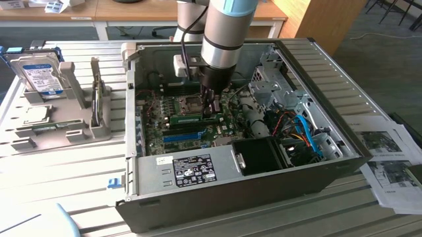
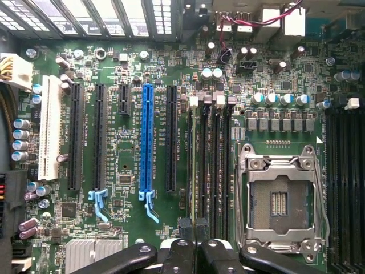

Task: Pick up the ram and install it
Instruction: 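Insert the ram into the slot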

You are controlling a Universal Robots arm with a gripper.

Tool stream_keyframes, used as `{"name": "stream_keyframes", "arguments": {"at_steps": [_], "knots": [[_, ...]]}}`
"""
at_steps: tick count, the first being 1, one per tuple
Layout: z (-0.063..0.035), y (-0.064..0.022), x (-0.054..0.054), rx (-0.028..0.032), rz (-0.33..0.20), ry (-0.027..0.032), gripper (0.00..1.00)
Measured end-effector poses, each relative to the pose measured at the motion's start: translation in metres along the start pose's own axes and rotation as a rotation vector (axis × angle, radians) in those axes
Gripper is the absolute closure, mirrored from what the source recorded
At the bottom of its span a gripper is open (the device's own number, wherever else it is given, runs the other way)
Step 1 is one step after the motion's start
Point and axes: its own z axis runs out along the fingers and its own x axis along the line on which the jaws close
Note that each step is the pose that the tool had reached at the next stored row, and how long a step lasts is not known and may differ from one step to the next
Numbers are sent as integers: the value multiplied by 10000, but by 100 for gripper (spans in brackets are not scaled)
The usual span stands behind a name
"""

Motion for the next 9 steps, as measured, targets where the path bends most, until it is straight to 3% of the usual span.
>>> {"name": "stream_keyframes", "arguments": {"at_steps": [9], "knots": [[-34,2,-1,1,0,-2,89]]}}
